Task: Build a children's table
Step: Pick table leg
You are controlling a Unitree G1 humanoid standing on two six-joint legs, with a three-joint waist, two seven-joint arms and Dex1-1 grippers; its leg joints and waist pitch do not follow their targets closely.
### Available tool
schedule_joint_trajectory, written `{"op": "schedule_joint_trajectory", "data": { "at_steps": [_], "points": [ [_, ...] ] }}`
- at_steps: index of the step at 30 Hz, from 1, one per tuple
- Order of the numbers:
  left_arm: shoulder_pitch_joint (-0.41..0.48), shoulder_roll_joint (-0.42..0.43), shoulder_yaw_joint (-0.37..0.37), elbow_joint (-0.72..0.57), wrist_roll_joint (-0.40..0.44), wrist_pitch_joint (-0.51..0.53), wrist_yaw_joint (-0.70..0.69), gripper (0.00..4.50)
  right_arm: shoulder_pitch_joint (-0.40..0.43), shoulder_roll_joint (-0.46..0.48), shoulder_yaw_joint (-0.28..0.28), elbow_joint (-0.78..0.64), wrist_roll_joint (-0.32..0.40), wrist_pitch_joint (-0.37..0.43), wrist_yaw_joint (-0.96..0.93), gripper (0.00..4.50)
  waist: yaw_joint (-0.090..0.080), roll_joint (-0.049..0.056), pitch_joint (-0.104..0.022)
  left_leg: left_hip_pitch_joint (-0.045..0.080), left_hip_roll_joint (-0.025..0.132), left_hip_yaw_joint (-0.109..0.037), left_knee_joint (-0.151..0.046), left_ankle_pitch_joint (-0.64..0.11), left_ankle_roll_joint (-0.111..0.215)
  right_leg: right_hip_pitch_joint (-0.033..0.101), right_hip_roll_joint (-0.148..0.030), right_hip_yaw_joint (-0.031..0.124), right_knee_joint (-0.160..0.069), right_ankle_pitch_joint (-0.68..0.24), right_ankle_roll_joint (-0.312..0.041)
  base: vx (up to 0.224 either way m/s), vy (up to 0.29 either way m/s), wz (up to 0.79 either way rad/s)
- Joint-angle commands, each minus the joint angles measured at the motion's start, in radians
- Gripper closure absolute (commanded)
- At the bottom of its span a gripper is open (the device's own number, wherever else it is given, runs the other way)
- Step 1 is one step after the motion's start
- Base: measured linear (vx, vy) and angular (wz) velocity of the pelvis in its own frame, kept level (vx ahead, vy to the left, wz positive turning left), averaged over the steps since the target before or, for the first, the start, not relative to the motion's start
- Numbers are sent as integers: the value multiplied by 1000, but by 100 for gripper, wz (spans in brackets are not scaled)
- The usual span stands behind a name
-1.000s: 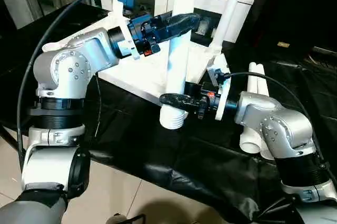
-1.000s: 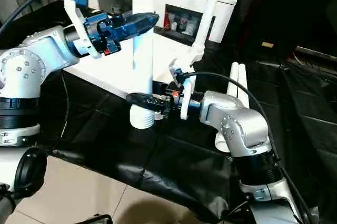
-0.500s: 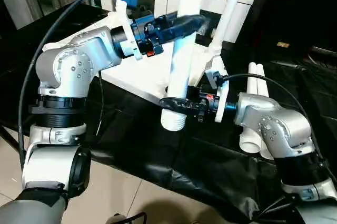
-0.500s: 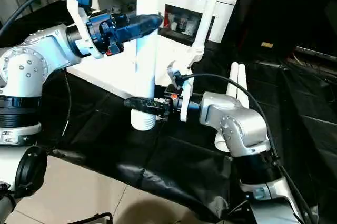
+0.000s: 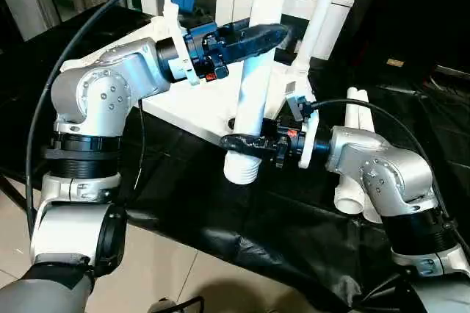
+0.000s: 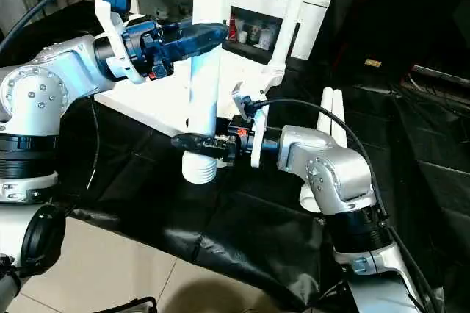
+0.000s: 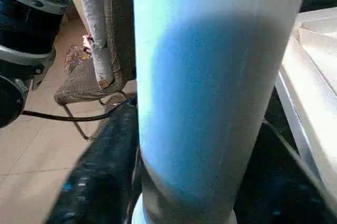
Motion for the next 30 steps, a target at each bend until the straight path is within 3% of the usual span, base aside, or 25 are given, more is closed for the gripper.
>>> {"op": "schedule_joint_trajectory", "data": {
  "at_steps": [1,5,13,14,15,17,22,26,28,30],
  "points": [
    [-12,1,-11,-10,0,-15,-3,276,-11,-5,-3,4,10,7,11,233,3,4,-75,9,16,2,-59,-115,-18,63,-70,46,-68,-170,-155,0,0,0],
    [-12,2,-7,-13,0,-14,-7,276,-9,-5,-4,5,12,11,16,262,2,4,-75,9,17,2,-59,-113,-18,63,-69,46,-67,-163,-157,0,0,0],
    [-7,-4,-3,-5,29,-59,13,276,-8,-5,-6,2,14,13,10,265,3,4,-76,9,17,2,-59,-107,-16,63,-70,46,-67,-163,-154,0,0,0],
    [-16,-11,12,18,20,-41,35,220,-8,-5,-7,1,14,12,9,265,3,3,-76,9,17,2,-58,-109,-16,63,-69,46,-67,-163,-154,0,0,0],
    [-20,-16,24,32,12,-35,45,206,-8,-2,-12,2,14,10,4,265,3,3,-76,9,16,3,-58,-110,-16,63,-70,47,-67,-165,-154,0,0,0],
    [-25,-37,52,60,22,-85,82,198,-10,15,-32,9,12,-7,-25,265,3,8,-76,8,15,2,-57,-110,-15,63,-70,46,-70,-165,-155,0,0,0],
    [-29,-77,101,102,35,-185,138,161,-14,49,-73,24,6,-37,-91,265,1,5,-79,8,15,1,-57,-107,-19,65,-69,46,-69,-149,-155,0,0,0],
    [-48,-128,254,196,-90,-224,179,161,-13,93,-139,45,6,-65,-192,266,1,11,-81,10,13,1,-56,-118,-20,65,-68,45,-67,-128,-172,0,0,0],
    [-41,-127,278,214,-114,-221,168,161,-10,106,-160,47,3,-76,-230,266,-1,16,-79,12,12,1,-56,-124,-21,63,-67,45,-67,-131,-173,0,0,0],
    [-11,-83,232,254,-60,-218,117,161,1,115,-191,48,-20,-100,-303,266,-6,19,-80,14,12,2,-58,-121,-26,61,-63,46,-66,-114,-170,0,0,0]
  ]
}}
